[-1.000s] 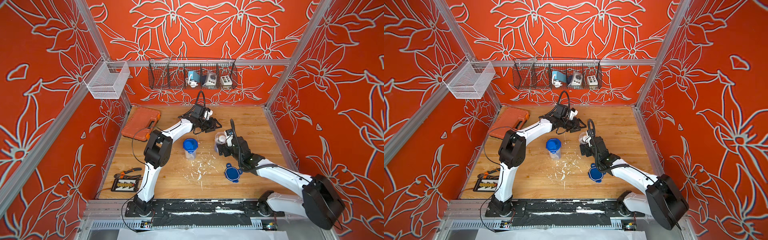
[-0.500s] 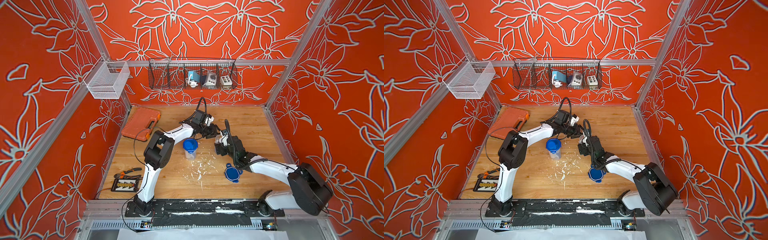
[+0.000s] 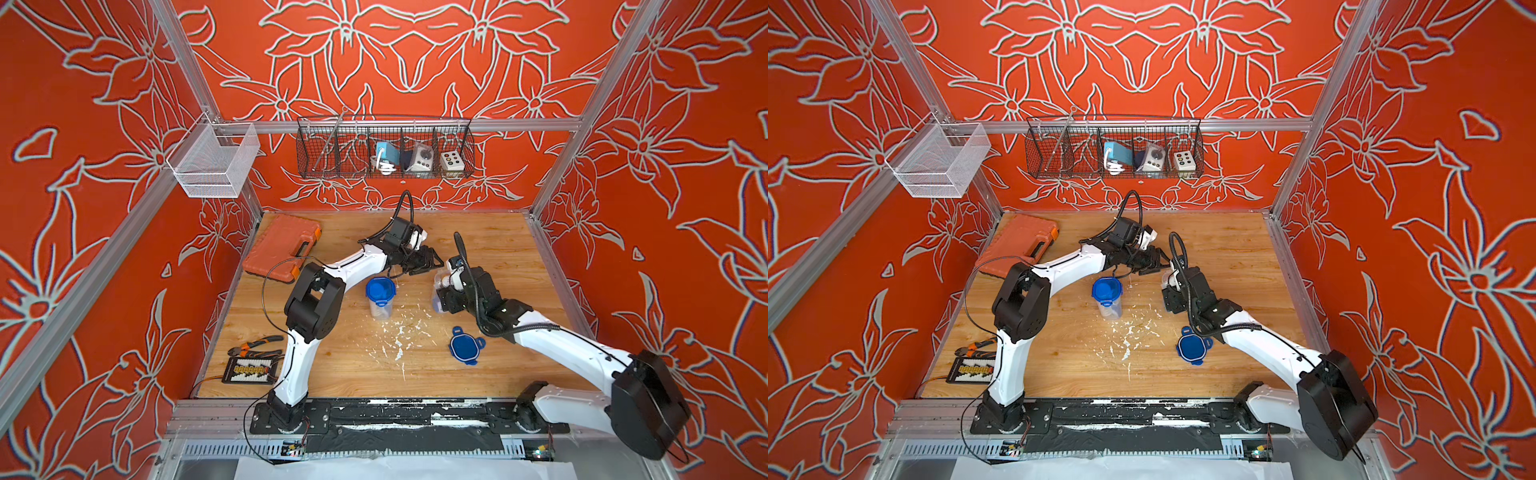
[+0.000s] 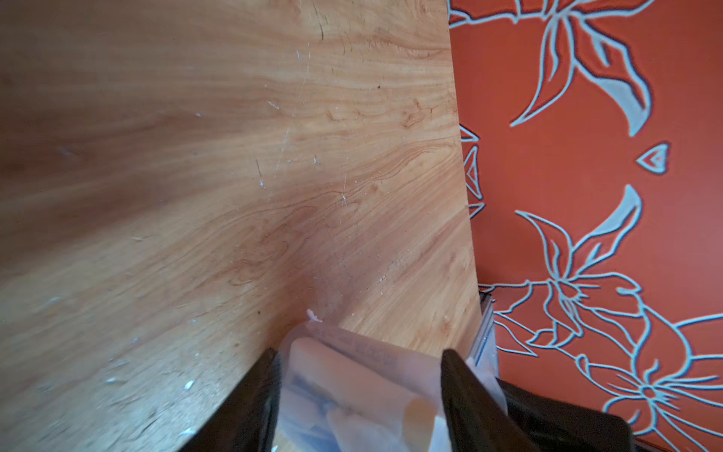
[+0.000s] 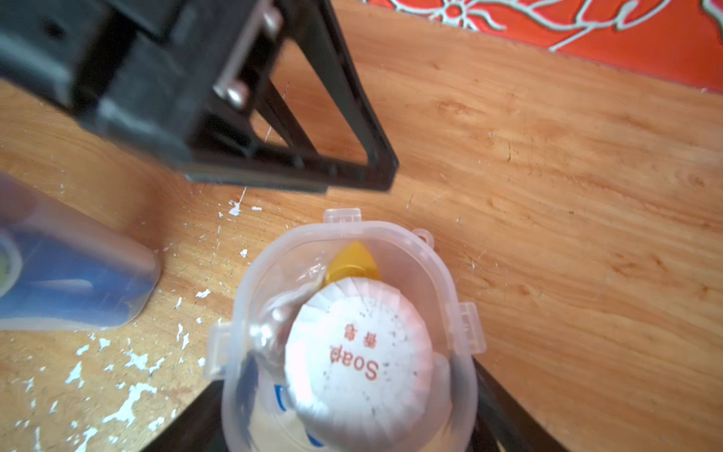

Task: Take out toiletry kits
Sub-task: Pick up the container from the center of the board.

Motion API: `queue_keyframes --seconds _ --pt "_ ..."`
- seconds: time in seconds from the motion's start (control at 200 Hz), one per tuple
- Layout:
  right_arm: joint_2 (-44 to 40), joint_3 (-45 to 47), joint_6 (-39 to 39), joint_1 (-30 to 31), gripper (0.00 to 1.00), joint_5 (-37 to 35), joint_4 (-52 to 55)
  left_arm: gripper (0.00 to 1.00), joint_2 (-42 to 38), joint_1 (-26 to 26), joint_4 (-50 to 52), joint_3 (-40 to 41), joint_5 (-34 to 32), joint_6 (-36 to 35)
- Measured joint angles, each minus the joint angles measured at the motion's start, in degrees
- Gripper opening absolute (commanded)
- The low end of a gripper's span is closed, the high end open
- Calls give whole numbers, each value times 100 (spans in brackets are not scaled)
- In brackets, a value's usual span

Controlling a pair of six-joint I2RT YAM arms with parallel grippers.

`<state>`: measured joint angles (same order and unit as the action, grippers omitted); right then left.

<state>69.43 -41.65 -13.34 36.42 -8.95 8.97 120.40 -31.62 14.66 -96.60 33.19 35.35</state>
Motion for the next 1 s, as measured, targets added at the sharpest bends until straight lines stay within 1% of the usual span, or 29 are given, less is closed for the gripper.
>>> queue_keyframes --seconds 0.105,0.23,0.475,0.55,0.616,0.776,1.001 --pt "-52 -190 -146 0 79 24 610 62 -306 4 151 -20 -343 -179" --pt "-118 -232 -225 0 79 81 855 62 -629 4 188 2 -595 -326" --pt "79 -435 -232 -4 75 186 938 61 -708 4 247 103 -634 -468" --pt "79 -501 -232 -4 74 245 1086 61 -704 4 286 144 -632 -492" --pt "79 -616 -236 -4 72 330 1292 61 -704 4 284 166 -623 -511" --pt "68 -1040 -282 -4 70 564 2100 61 -704 4 262 210 -570 -533" --pt "76 -1982 -533 -7 68 901 3735 60 -704 4 190 389 -494 -588"
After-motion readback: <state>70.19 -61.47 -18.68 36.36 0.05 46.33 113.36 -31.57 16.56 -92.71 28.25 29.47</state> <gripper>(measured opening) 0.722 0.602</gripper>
